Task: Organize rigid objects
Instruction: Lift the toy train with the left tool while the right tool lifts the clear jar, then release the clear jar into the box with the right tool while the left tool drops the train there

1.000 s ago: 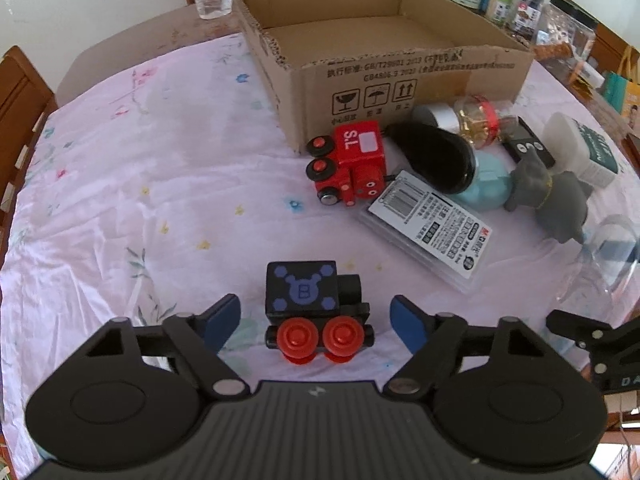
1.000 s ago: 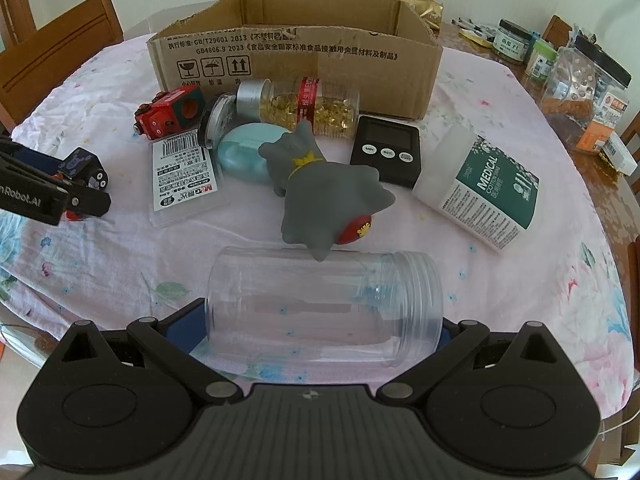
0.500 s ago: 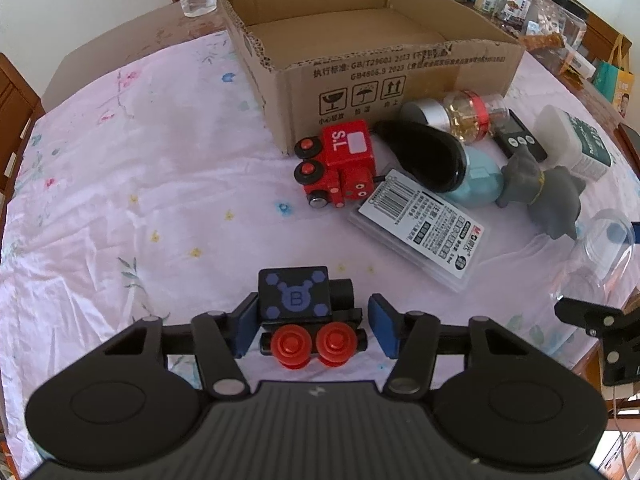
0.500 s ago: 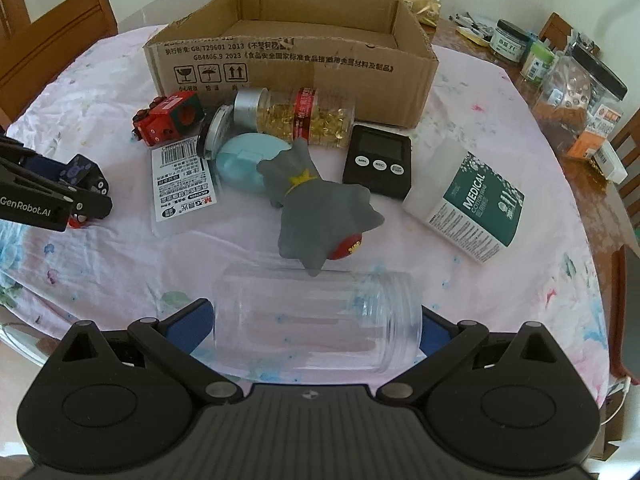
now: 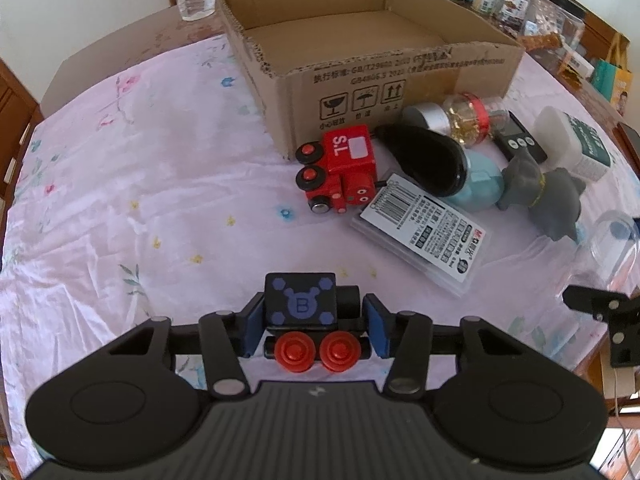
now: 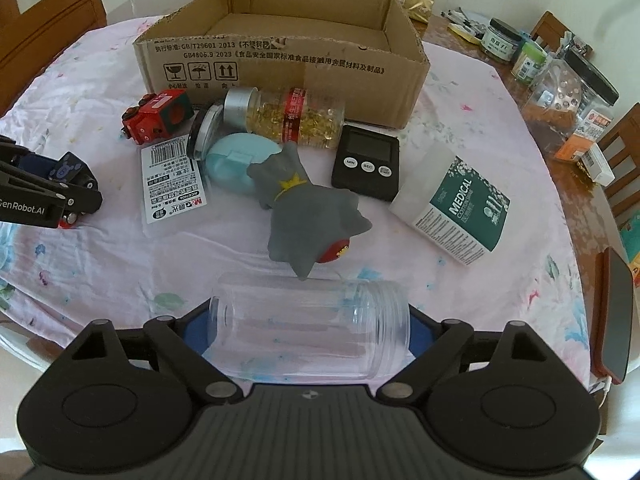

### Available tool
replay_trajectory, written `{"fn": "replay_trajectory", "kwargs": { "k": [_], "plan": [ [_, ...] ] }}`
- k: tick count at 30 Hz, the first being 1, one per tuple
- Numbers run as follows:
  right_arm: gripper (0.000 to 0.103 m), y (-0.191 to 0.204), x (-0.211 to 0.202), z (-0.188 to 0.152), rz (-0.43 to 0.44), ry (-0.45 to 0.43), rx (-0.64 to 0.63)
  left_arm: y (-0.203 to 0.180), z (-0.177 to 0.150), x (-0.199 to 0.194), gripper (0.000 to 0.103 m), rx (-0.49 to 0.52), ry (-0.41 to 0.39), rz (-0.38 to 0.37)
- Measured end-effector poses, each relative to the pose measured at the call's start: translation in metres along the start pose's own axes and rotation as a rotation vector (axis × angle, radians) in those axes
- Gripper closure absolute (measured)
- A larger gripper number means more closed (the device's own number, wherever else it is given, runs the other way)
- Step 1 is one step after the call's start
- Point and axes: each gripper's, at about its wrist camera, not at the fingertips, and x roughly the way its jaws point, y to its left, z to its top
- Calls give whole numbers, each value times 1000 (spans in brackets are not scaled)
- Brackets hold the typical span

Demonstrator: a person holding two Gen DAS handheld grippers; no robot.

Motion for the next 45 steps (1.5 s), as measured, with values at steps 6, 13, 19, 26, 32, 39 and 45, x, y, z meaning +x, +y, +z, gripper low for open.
{"fn": "replay_trajectory", "kwargs": {
  "k": [6,13,19,26,32,39,45],
  "plan": [
    [9,-6,-10,4,19,0,-12,0,4,-8,53,59,7,-22],
    [9,-16,-33,18,41,-26,-17,8,15,-28,53,120,-8,-64],
    [9,-19,-53,48,44,-99,-43,12,33,-52,53,180,-47,-95],
    [9,-37,-59,104,90,-210,-119,13,68,-70,53,142,-108,-79],
    [9,-59,-37,154,153,-271,-178,2,106,-71,53,98,-156,-8],
    [6,-77,4,200,161,-276,-186,-4,154,-55,53,75,-178,39],
    [0,-88,21,202,192,-262,-162,-4,189,-32,53,71,-180,67]
  ]
}}
